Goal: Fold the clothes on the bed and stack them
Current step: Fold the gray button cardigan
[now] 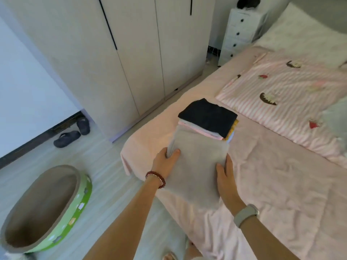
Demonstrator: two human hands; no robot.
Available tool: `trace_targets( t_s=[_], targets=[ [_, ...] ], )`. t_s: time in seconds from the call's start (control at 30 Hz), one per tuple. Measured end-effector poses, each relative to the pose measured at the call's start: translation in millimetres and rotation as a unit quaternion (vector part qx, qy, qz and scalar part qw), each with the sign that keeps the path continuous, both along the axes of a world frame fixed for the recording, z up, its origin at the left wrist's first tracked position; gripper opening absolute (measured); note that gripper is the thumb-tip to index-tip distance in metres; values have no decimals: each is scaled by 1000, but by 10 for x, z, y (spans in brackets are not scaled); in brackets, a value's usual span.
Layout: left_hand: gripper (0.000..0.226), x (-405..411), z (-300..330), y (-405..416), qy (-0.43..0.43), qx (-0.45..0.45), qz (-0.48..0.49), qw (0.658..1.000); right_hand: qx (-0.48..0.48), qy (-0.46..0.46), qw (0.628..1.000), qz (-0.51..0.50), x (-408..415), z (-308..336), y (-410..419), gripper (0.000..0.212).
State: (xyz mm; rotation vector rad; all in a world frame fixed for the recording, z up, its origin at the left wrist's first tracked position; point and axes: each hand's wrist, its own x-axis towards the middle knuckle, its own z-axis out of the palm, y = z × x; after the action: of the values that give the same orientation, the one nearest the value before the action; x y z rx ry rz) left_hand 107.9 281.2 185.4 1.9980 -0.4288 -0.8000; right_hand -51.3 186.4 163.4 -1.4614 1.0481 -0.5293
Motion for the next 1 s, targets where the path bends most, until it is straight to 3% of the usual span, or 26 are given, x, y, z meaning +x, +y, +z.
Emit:
trace_targets(
  t_s=[0.2, 0.33, 0.43, 0.67, 0.87, 0.93, 1.0],
  targets=[
    [25, 898, 195, -1432, -17, -28, -114, 993, -42, -35, 995, -84, 699, 121, -1120, 55],
    [30, 1373, 263, -2327, -28, -58, -138, 988, -70, -46, 989, -124, 1192, 105, -1982, 58],
    [31, 1644, 56, -2797, -12, -53, -134, 990, -85, -5, 987, -134, 1457, -77, -2417, 65],
    [47, 1873, -938, -3086, 19, 93, -191, 977, -119, 188, 973, -61, 1703, -800, -2624, 44],
    [41, 1818, -970, -3105, -40, 2, -141, 989, -151, 151, 970, -120, 1698, -722, -2558, 48],
    [46, 1820, -1021, -3123, -33, 21, -147, 988, -159, 167, 966, -114, 1681, -718, -2567, 51],
    [55, 1795, -1097, -3145, -54, 73, -167, 982, -162, 245, 951, -94, 1683, -807, -2555, 49]
  ],
)
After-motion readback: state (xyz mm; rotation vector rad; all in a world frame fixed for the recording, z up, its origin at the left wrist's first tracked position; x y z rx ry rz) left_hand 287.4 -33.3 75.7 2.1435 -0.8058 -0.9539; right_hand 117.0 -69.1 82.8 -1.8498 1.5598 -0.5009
